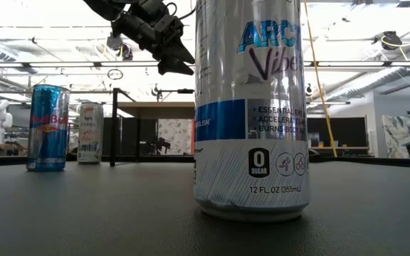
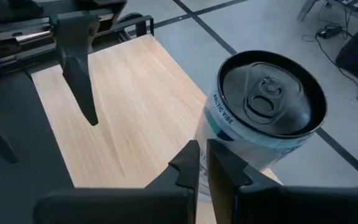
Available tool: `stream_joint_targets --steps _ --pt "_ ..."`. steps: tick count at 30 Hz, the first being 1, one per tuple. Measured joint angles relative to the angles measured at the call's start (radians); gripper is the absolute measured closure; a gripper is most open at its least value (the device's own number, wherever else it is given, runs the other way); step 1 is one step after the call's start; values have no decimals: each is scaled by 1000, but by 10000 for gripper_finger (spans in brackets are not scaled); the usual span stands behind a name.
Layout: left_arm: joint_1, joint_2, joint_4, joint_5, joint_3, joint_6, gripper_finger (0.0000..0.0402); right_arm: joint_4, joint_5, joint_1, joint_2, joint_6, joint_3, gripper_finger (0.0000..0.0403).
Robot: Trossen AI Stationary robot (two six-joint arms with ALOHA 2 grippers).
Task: Place canned beverage on shelf
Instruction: Put the top white-blue soda can on the shelf, then put the top blue soda can on the shelf
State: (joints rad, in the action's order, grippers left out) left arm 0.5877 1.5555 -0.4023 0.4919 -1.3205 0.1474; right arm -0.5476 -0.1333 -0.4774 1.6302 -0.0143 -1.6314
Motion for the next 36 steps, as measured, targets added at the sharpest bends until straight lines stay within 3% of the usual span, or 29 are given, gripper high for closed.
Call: stream_joint_targets --steps 8,15,27,36 --pt "-1 -2 -43 -3 0 -5 144 -39 6 17 -56 21 0 390" --pt "-8 -67 -107 -124 0 -3 144 -165 6 87 -151 22 0 390" --pt "-8 -172 -148 -131 0 -5 142 -334 4 179 -228 -26 1 390" --pt "-55 -187 -220 -128 0 43 109 -365 3 183 -260 -43 1 390"
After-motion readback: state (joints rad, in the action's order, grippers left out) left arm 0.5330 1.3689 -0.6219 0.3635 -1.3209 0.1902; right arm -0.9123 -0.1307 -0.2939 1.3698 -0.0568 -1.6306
